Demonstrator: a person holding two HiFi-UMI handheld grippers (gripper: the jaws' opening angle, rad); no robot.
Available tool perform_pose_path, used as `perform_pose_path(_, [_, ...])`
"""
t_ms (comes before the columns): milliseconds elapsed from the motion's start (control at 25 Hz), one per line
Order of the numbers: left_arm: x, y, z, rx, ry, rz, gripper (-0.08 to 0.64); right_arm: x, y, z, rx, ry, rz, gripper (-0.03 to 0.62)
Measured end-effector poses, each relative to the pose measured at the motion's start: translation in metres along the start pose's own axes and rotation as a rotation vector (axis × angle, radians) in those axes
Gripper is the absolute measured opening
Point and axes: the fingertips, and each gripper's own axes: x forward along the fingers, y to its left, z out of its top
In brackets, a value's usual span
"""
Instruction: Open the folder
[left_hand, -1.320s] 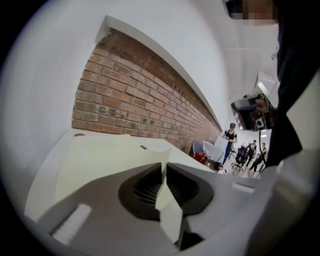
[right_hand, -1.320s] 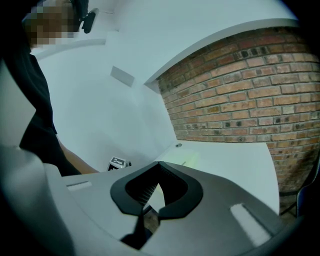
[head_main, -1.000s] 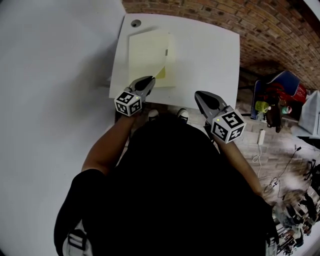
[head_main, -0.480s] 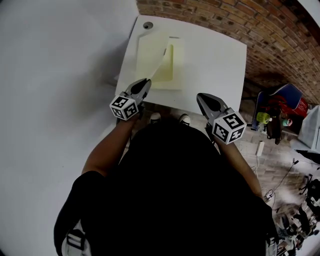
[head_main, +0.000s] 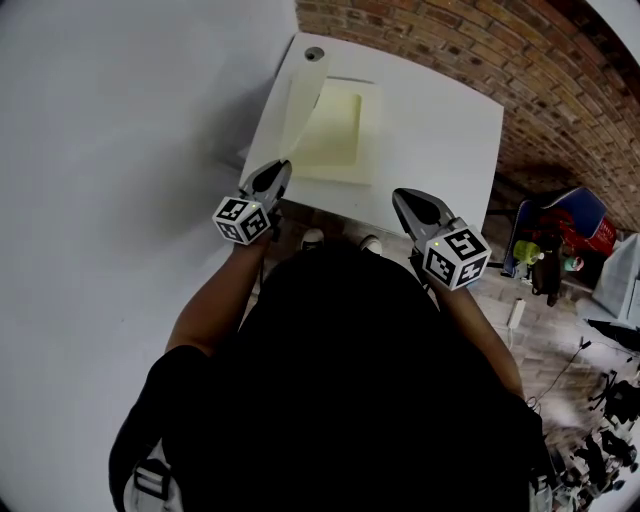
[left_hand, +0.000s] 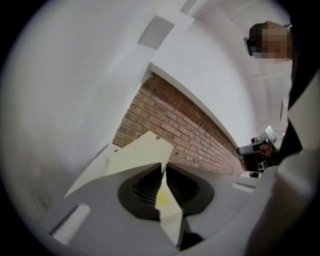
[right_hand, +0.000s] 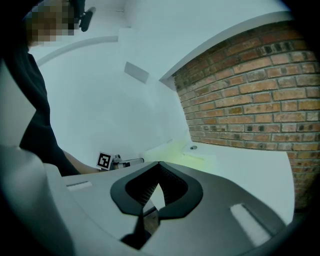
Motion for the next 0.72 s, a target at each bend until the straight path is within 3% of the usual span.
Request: perform_pose_path(720, [-0.04,0.049,0.019,-0.022,-0.07,0.146,0.023,0.009,0.009,0.0,-0.016,0.01,0.024,-0.002])
